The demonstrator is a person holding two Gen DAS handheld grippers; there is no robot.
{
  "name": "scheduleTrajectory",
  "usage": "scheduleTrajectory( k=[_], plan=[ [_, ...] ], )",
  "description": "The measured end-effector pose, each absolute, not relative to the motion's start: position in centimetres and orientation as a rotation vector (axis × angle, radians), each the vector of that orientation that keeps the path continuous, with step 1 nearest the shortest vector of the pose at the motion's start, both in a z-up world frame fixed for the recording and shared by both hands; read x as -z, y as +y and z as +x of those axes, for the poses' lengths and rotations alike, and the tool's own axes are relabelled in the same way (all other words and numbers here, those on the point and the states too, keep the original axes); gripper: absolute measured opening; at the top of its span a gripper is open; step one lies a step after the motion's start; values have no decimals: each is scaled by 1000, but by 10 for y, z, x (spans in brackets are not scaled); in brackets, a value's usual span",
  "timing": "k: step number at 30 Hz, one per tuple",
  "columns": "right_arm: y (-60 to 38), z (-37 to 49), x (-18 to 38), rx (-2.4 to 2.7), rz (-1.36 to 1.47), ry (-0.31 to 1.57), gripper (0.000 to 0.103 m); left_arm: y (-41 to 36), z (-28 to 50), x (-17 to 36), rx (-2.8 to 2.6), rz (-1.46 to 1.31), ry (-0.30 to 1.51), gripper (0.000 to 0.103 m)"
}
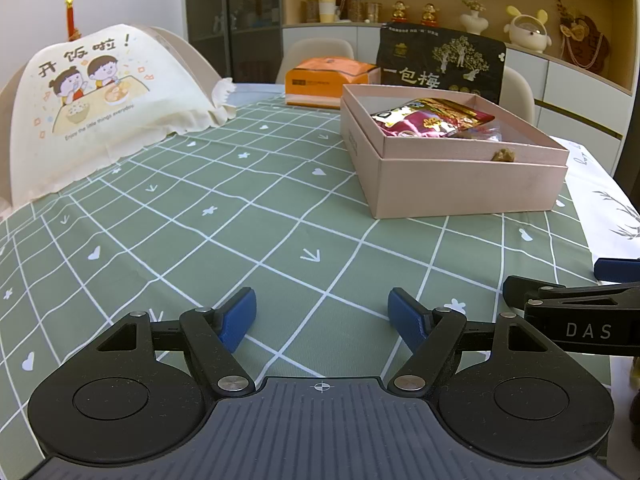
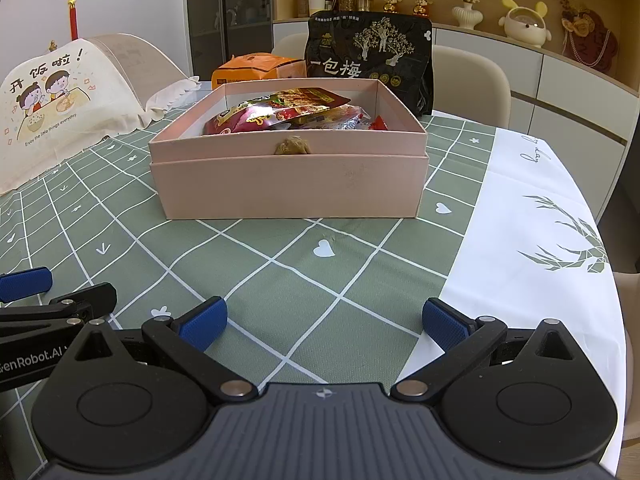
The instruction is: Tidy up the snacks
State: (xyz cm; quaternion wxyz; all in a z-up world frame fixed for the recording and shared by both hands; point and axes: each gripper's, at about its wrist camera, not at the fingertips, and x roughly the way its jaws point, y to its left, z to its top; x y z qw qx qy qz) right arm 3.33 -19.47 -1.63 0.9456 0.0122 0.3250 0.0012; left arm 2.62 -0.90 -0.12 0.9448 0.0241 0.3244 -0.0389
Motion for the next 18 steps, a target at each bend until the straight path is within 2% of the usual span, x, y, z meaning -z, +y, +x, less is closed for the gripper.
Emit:
scheduleTrajectory(
  k=[18],
  plan=[
    [-195,33,16,-3,25,662,103,-9,27,1,80,50,660,78]
  ],
)
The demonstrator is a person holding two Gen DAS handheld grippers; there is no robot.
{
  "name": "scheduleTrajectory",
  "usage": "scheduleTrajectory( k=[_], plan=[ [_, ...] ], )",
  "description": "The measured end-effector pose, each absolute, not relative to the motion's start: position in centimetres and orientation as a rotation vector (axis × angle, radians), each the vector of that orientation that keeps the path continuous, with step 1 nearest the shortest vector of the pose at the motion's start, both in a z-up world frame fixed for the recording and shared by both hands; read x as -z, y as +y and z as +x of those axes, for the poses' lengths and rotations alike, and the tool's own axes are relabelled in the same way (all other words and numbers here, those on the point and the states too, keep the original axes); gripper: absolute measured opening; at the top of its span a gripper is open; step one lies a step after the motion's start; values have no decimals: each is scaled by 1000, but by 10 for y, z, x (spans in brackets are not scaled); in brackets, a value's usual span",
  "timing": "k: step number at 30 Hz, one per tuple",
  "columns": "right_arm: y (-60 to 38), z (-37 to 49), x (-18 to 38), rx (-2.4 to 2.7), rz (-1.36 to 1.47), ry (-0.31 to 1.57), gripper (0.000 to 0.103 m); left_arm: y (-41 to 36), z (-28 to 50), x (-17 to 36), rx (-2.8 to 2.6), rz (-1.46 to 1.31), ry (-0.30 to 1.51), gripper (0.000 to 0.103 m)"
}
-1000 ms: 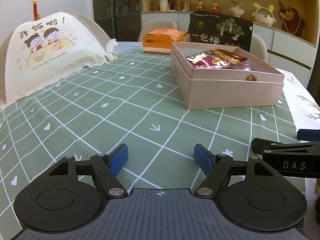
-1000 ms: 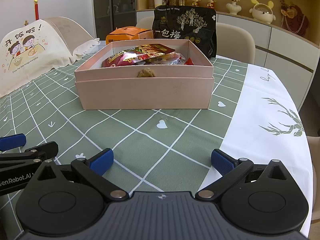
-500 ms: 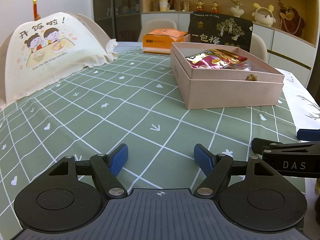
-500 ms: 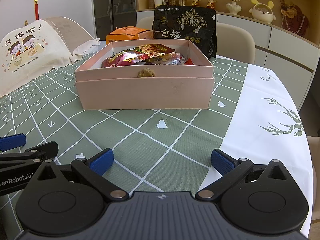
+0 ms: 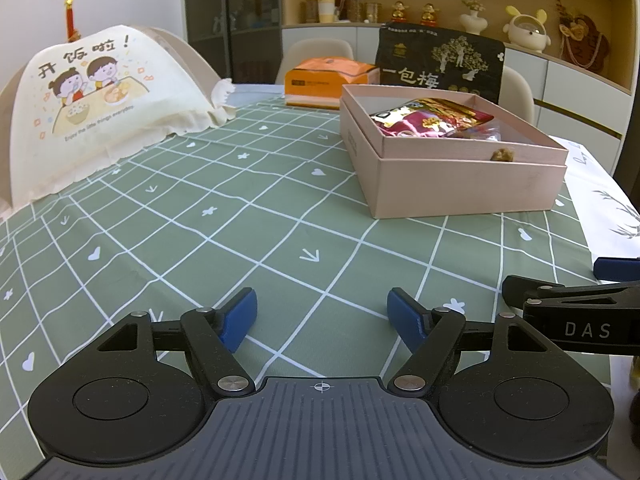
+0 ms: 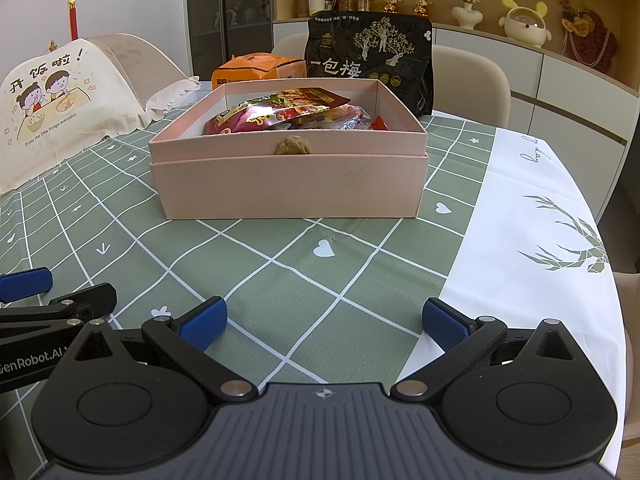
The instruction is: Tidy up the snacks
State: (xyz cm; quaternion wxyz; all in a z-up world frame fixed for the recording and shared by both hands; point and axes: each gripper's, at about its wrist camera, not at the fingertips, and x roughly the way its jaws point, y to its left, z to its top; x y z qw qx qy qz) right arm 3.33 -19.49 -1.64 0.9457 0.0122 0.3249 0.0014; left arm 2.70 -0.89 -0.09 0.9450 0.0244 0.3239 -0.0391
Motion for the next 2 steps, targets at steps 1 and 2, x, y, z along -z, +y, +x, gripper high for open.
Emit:
scheduleTrajectory(
  k=[1,2],
  plan=[
    [-195,33,16,-3,25,662,103,-9,27,1,79,49,660,78],
    [-195,33,16,-3,25,662,103,-9,27,1,79,49,660,78]
  ],
)
